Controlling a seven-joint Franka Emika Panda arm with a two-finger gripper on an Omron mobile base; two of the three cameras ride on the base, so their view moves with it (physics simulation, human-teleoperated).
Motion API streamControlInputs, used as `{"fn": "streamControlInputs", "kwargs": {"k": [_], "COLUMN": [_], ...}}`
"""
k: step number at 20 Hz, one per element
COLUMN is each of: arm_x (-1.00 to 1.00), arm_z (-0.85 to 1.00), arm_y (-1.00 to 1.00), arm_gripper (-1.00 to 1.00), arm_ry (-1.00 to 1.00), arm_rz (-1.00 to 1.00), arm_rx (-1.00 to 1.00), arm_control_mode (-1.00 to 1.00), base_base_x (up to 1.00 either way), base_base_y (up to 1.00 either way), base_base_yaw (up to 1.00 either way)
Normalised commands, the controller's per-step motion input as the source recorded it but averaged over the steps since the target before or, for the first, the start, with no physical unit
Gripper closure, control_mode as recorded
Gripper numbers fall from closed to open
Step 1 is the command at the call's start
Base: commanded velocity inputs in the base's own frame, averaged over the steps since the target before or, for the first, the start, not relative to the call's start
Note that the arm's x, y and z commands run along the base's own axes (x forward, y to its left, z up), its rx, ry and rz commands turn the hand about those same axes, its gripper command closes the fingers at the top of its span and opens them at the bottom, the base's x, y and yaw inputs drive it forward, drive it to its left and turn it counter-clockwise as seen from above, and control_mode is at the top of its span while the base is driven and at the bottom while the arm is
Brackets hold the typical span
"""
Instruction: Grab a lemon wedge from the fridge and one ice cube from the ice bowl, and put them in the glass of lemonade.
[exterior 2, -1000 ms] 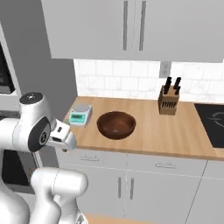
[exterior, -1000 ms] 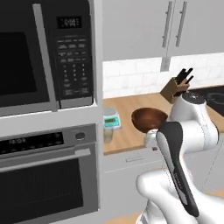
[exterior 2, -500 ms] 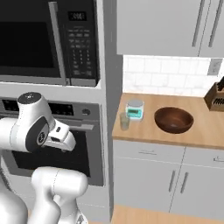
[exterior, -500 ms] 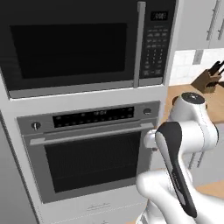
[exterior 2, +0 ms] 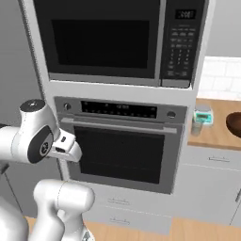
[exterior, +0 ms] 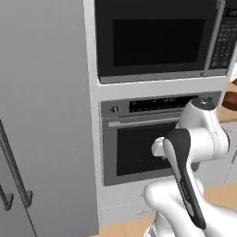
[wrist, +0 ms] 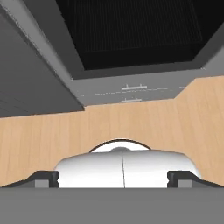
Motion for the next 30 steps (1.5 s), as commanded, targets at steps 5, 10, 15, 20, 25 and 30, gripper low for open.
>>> {"fn": "streamControlInputs", "kwargs": {"k": [5, 10, 15, 20, 25, 30], "arm_x": [0.00, 0.00, 0.00, 0.00, 0.00, 0.00], "arm_z": [0.00, 0.00, 0.00, 0.00, 0.00, 0.00], "arm_y": [0.00, 0.00, 0.00, 0.00, 0.00, 0.00], "arm_gripper": [-1.00, -1.00, -1.00, -1.00, -1.00, -1.00], "arm_ry": [0.00, 0.00, 0.00, 0.00, 0.00, 0.00], "arm_rz": [0.00, 0.00, 0.00, 0.00, 0.00, 0.00], "arm_rx": [0.00, 0.00, 0.00, 0.00, 0.00, 0.00], "arm_control_mode": [1.00, 1.00, 1.00, 1.00, 1.00, 1.00], "base_base_x": [-0.47, 0.00, 0.00, 0.00, 0.00, -0.18], "base_base_y": [1.00, 1.00, 1.00, 0.93, 0.29, -0.47], "base_base_yaw": [0.07, 0.01, 0.01, -0.08, -0.08, -0.02]}}
